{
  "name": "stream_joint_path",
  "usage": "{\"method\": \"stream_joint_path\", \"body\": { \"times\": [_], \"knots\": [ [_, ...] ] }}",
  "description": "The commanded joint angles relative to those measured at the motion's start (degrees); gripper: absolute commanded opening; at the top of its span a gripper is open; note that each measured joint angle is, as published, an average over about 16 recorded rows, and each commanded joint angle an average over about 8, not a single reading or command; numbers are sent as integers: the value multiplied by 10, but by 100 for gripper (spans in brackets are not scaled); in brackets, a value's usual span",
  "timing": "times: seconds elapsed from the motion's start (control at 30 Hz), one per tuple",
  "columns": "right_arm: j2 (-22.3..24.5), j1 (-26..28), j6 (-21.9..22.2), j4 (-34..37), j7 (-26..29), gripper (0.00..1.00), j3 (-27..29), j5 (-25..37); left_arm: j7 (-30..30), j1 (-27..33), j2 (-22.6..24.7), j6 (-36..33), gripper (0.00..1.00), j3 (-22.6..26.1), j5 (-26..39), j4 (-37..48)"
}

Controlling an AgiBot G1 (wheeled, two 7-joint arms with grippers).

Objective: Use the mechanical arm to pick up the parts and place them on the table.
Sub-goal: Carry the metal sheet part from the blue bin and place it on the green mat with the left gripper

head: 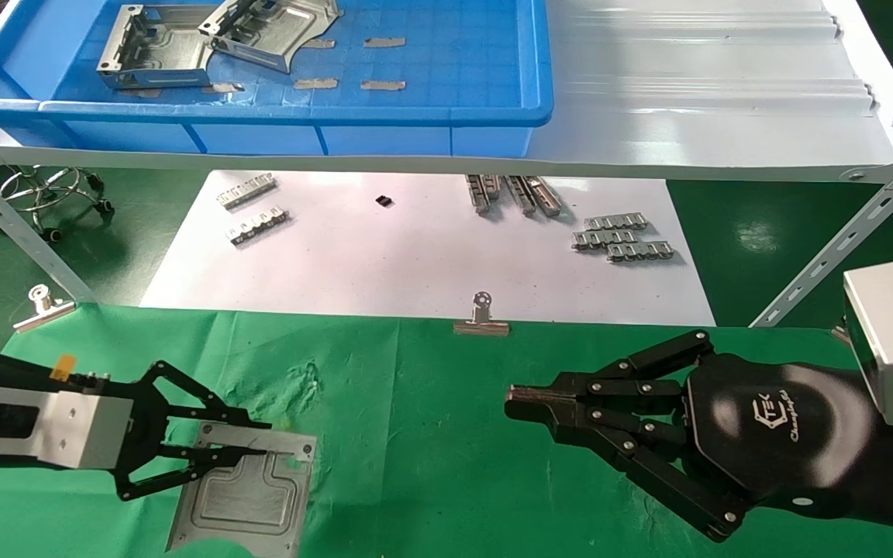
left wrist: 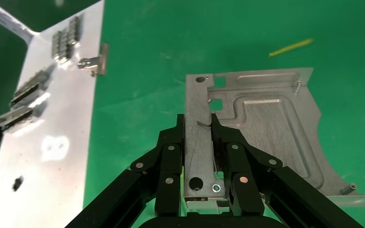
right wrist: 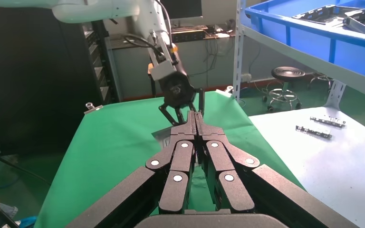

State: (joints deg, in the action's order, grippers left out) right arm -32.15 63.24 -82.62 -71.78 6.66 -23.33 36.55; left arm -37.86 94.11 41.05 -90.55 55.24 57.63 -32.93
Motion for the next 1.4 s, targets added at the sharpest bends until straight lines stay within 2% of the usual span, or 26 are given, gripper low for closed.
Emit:
{"method": "stream_joint_path", "body": {
  "times": [0.03,0.6,0.63,0.87,0.9,1.17,1.4],
  "knots": [
    [0,0,0,0,0,0,0,0,-19,0,9,0,0,13,7,18],
    [0,0,0,0,0,0,0,0,-125,16,99,42,0,35,23,223],
    [0,0,0,0,0,0,0,0,-133,16,104,46,5,35,24,229],
    [0,0,0,0,0,0,0,0,-178,16,125,59,92,38,30,265],
    [0,0,0,0,0,0,0,0,-183,16,127,60,100,38,30,269],
    [0,0,0,0,0,0,0,0,-213,17,136,56,100,38,30,292],
    [0,0,0,0,0,0,0,0,-212,25,136,44,100,36,28,308]
  ]
}}
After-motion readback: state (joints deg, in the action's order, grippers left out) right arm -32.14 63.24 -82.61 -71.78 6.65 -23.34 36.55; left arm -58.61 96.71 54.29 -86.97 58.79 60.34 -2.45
